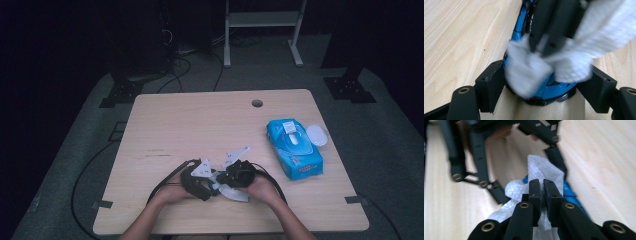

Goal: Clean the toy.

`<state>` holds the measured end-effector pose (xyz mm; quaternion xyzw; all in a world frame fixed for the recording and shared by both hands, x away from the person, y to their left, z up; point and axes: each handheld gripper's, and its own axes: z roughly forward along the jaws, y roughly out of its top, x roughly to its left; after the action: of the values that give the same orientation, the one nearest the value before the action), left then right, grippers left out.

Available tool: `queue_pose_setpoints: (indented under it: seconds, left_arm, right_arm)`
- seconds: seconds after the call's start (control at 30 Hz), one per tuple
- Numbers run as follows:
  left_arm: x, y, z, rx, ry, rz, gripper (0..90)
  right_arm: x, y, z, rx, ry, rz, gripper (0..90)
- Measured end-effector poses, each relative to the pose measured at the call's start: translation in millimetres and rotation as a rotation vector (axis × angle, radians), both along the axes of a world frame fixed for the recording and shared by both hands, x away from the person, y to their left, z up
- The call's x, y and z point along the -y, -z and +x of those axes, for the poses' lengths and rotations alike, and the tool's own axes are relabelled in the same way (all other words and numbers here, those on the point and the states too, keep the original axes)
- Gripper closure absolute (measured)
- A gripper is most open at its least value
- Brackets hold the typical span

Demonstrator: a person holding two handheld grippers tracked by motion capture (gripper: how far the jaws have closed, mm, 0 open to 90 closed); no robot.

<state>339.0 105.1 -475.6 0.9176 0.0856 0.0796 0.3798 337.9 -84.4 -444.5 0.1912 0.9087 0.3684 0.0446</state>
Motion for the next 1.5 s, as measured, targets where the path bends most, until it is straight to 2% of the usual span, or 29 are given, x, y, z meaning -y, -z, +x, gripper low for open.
queue_pose_setpoints:
  seconds: [0.07, 0.2, 0.23, 0.37, 0.43, 0.6, 0.7, 0.83, 0.93, 1.13, 1.23, 1.4, 1.5]
  left_arm:
    - [0.9, 0.1, -0.7, -0.005, -0.008, -0.005, 25.4]
    - [0.1, 0.4, -0.3, -0.003, -0.005, -0.005, 25.4]
    - [0.1, 0.4, -0.2, -0.002, -0.004, -0.005, 25.4]
    - [-0.4, 0.8, 0.4, 0.001, 0.000, -0.008, 25.3]
    - [-0.4, 0.8, 0.4, 0.000, 0.000, -0.008, 25.3]
    - [-1.0, 1.1, 0.1, -0.011, -0.007, -0.013, 25.3]
    - [0.0, 0.5, 0.2, 0.000, -0.002, -0.003, 25.3]
    - [-0.4, 0.6, 0.4, -0.002, 0.001, -0.004, 25.3]
    - [-0.4, 0.9, 0.3, -0.006, -0.001, -0.009, 25.3]
    - [0.2, 0.7, 0.0, -0.009, -0.004, -0.007, 25.3]
    - [-0.3, 0.7, -0.1, -0.008, -0.004, -0.006, 25.3]
    - [0.2, 1.1, -0.2, -0.011, -0.006, -0.012, 25.3]
    - [-0.3, 1.0, -0.2, -0.010, -0.006, -0.011, 25.4]
  right_arm:
    - [-3.4, 0.6, 4.7, 0.006, 0.029, -0.001, 84.7]
    - [-9.4, 2.7, 12.0, 0.033, 0.041, -0.023, 84.7]
    - [-7.6, 2.4, 13.8, 0.036, 0.038, -0.029, 84.7]
    - [7.1, 1.5, 19.0, 0.027, 0.101, -0.018, 84.7]
    - [9.6, 1.1, 19.9, 0.027, 0.121, -0.027, 84.7]
    - [-1.8, 1.0, 16.5, 0.051, 0.113, -0.040, 84.7]
    - [2.7, 1.5, 16.9, 0.041, 0.121, -0.035, 84.7]
    - [8.4, 1.7, 14.4, 0.051, 0.135, -0.026, 84.7]
    - [0.7, 1.5, 11.0, 0.039, 0.106, -0.009, 84.7]
    - [-18.0, 4.4, 5.6, 0.035, 0.029, -0.027, 84.6]
    - [-26.5, 6.2, 4.5, 0.031, 0.029, -0.022, 84.6]
    - [-29.9, 7.4, 2.4, -0.003, 0.006, -0.001, 84.6]
    - [-24.2, 5.7, 0.3, 0.001, -0.014, -0.008, 84.6]
